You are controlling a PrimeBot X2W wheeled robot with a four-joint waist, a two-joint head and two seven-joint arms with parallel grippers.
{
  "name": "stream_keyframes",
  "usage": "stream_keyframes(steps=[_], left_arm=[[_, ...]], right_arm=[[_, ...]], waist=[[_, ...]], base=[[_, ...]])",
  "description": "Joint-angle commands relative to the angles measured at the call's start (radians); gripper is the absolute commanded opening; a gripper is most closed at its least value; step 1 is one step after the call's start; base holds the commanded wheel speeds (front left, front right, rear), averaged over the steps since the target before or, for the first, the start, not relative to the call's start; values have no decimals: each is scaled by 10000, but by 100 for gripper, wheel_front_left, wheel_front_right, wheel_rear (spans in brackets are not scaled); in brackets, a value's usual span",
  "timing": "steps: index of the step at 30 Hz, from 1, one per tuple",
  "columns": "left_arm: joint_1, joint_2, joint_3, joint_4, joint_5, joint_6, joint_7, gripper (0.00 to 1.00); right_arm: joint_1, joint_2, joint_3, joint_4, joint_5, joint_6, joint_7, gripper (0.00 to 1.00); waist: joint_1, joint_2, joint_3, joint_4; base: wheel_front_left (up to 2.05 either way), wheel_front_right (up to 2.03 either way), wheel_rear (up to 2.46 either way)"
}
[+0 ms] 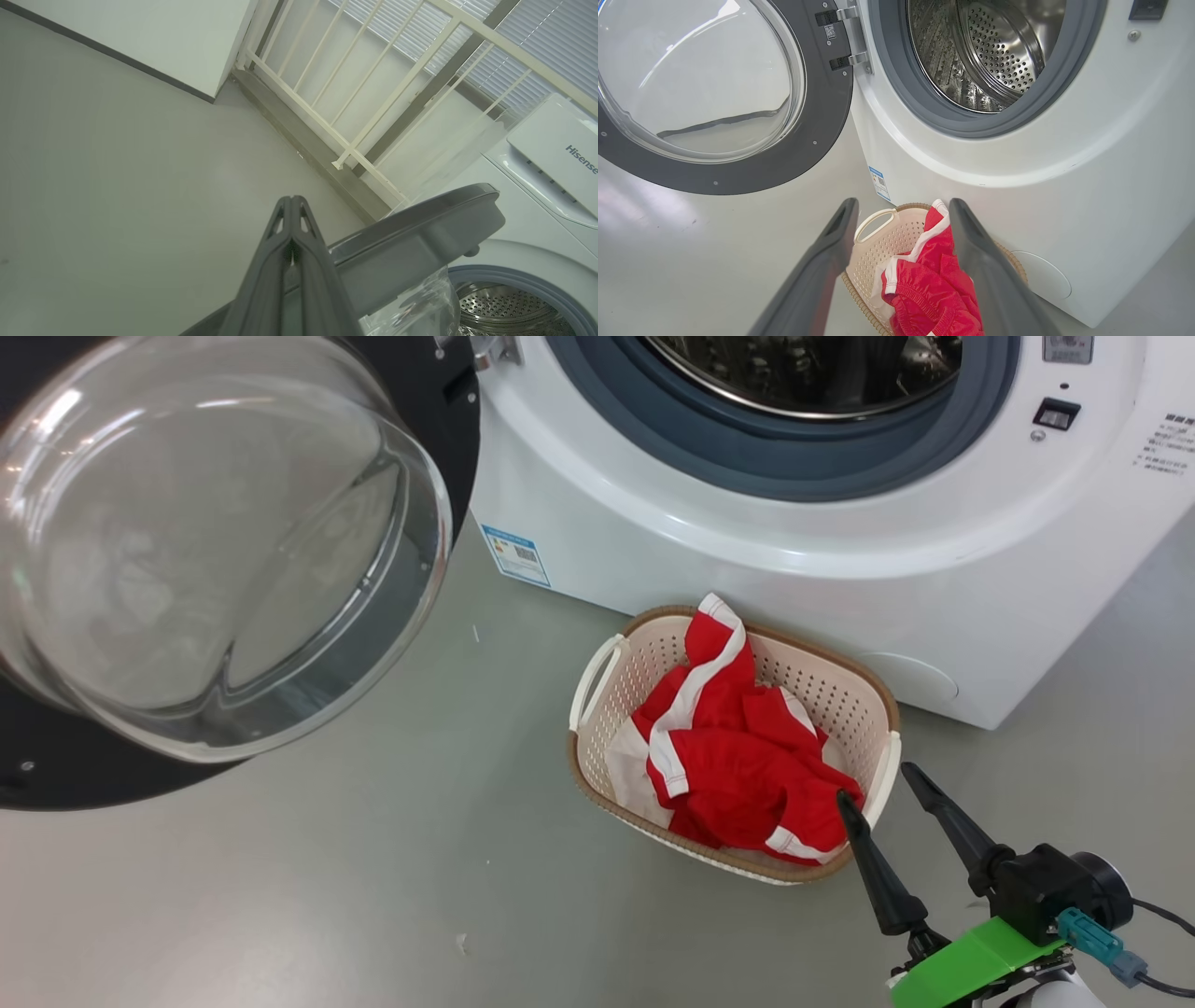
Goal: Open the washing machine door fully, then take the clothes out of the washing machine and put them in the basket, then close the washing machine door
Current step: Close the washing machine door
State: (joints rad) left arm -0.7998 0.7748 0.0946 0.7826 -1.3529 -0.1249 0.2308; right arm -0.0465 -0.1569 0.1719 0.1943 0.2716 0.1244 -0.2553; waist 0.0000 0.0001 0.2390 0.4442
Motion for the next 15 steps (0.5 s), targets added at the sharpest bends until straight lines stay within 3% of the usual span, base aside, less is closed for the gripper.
stream_keyframes(steps=[1, 7, 15], left_arm=[[-290, 898, 185, -85, -164, -57, 371, 0], [-424, 1048, -118, 359, -605, -57, 1523, 0], [-503, 1129, -404, 483, -864, -57, 2177, 0]], right_arm=[[-265, -66, 219, -246, -127, 63, -65, 100], [-337, -95, 240, -251, -198, 63, -65, 100], [-470, -122, 255, -234, -247, 63, -65, 100]], waist=[[0, -1, 131, -76], [0, -1, 323, -137], [0, -1, 473, -171]], base=[[0, 0, 0], [0, 0, 0], [0, 0, 0]])
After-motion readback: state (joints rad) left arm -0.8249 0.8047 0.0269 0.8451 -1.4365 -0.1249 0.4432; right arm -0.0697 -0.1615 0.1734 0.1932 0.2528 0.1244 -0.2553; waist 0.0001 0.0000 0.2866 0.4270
